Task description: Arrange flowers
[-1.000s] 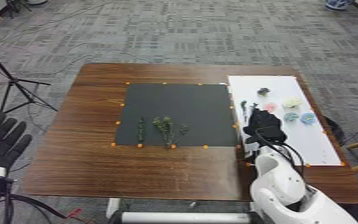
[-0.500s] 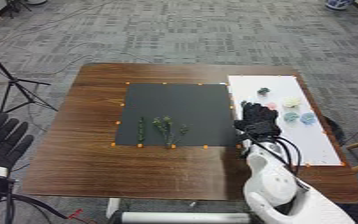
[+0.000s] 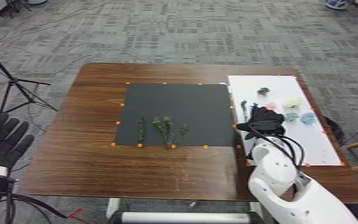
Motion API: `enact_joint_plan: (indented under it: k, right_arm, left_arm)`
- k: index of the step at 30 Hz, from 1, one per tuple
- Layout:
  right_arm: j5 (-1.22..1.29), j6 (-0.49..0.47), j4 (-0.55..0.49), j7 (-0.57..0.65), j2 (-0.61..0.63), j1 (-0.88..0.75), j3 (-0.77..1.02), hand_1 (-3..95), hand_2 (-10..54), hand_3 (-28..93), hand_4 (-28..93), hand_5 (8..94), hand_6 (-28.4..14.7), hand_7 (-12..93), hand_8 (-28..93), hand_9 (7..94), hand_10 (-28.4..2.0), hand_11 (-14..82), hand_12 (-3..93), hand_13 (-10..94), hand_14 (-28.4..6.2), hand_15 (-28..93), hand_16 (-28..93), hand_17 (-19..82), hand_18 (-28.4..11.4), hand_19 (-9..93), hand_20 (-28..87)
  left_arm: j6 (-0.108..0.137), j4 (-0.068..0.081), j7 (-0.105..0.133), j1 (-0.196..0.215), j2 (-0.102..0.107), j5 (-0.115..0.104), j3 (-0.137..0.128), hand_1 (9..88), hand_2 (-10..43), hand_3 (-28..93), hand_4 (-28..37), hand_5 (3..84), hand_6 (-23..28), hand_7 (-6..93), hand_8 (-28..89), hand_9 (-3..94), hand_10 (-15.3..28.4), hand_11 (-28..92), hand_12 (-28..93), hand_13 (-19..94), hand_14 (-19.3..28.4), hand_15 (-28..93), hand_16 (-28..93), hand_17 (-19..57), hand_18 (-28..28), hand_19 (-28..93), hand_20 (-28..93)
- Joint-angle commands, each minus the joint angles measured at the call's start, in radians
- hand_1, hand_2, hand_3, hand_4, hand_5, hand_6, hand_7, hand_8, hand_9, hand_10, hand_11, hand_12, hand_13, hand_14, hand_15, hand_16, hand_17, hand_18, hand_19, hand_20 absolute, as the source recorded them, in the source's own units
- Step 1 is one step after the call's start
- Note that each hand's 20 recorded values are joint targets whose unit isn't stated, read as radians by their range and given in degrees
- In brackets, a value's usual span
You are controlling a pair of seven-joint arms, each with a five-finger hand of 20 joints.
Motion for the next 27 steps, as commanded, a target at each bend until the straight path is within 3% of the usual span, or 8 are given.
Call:
enact_joint_plan:
  k: [1,4,8,10,12,15,19,27]
  right_arm:
    - [0.043,-0.029,0.115,0.005,-0.053,0.105,-0.044,34.9,-9.5,62,-28,59.2,-14.7,14,-5,62.8,-22.9,28.0,22.3,67,-13.8,75,30,34,-28.4,86,38]
    - [0.025,0.016,0.142,-0.003,-0.052,0.123,-0.065,38.3,-9.5,65,-28,62.0,-13.2,15,-5,65.4,-21.8,28.0,21.9,68,-13.4,75,29,34,-28.4,87,39]
    - [0.023,0.023,0.151,-0.008,-0.057,0.133,-0.077,46.9,-9.5,70,-27,68.9,-8.6,19,-6,72.7,-18.0,28.4,22.1,73,-11.4,73,29,36,-28.4,87,38]
    - [0.029,0.002,0.154,-0.011,-0.062,0.136,-0.078,49.0,-9.5,70,-28,69.9,-8.1,19,1,74.2,-17.1,27.5,24.1,74,-11.1,73,30,36,-28.4,87,38]
    - [0.039,-0.008,0.157,-0.012,-0.064,0.136,-0.079,57.7,-9.5,63,-28,74.3,-6.8,19,12,81.0,-13.2,17.3,36.1,76,-10.2,71,32,37,-28.4,87,39]
    - [0.074,-0.041,0.151,-0.013,-0.074,0.131,-0.065,61.3,-9.5,64,-27,79.2,-4.5,22,14,86.6,-11.1,13.0,42.1,79,-9.0,70,33,38,-28.4,88,39]
    - [0.112,-0.016,0.121,-0.010,-0.074,0.109,-0.032,60.1,-9.5,67,-25,81.8,-2.5,24,20,89.7,-10.3,14.2,45.3,81,-8.1,69,34,40,-28.4,90,40]
    - [0.353,0.144,-0.054,0.008,-0.062,0.034,0.087,58.5,-9.5,69,-23,80.6,-2.5,26,25,88.7,-10.4,17.5,45.8,84,-5.8,66,34,43,-28.4,91,40]
  left_arm:
    - [0.005,-0.001,0.000,0.001,-0.005,0.001,0.006,23.2,18.6,66,-28.3,37.6,8.1,10.3,-7,33.3,13.9,17,14,24,13.4,25,-1,-3.2,10.5,17,13]
    - [0.006,-0.001,0.004,-0.001,-0.003,-0.002,0.012,23.3,18.7,66,-28.3,37.6,8.1,10.3,-7,33.2,13.9,17,14,24,13.4,25,-1,-3.2,10.5,17,13]
    - [0.007,-0.004,0.014,0.011,0.001,-0.008,0.009,23.3,18.7,66,-28.3,37.6,8.2,10.3,-7,33.3,13.9,17,14,24,13.5,25,-1,-3.2,10.5,17,13]
    - [0.004,-0.002,0.010,0.007,-0.002,-0.004,0.008,23.3,18.7,66,-28.3,37.6,8.1,10.3,-7,33.3,14.0,17,14,24,13.5,25,-1,-3.2,10.5,17,13]
    - [0.005,-0.002,0.007,0.004,0.000,-0.006,0.009,23.2,18.7,66,-28.3,37.6,8.1,10.3,-7,33.3,13.9,17,14,24,13.4,25,-1,-3.2,10.5,17,13]
    - [-0.002,0.002,0.009,-0.002,-0.007,-0.004,-0.004,23.2,18.7,66,-28.3,37.6,8.2,10.1,-7,33.3,13.9,17,14,24,13.4,25,-1,-3.2,10.5,17,13]
    - [-0.002,-0.003,0.006,0.008,-0.013,0.001,-0.023,23.1,18.7,66,-28.3,37.8,8.2,9.2,-7,33.4,13.8,16,14,24,13.4,25,-1,-3.3,10.5,17,13]
    - [0.002,-0.003,0.015,0.012,-0.012,-0.007,-0.012,23.1,18.7,66,-28.3,37.7,8.1,9.0,-7,33.4,13.8,16,14,24,13.5,25,-1,-3.3,10.5,17,13]
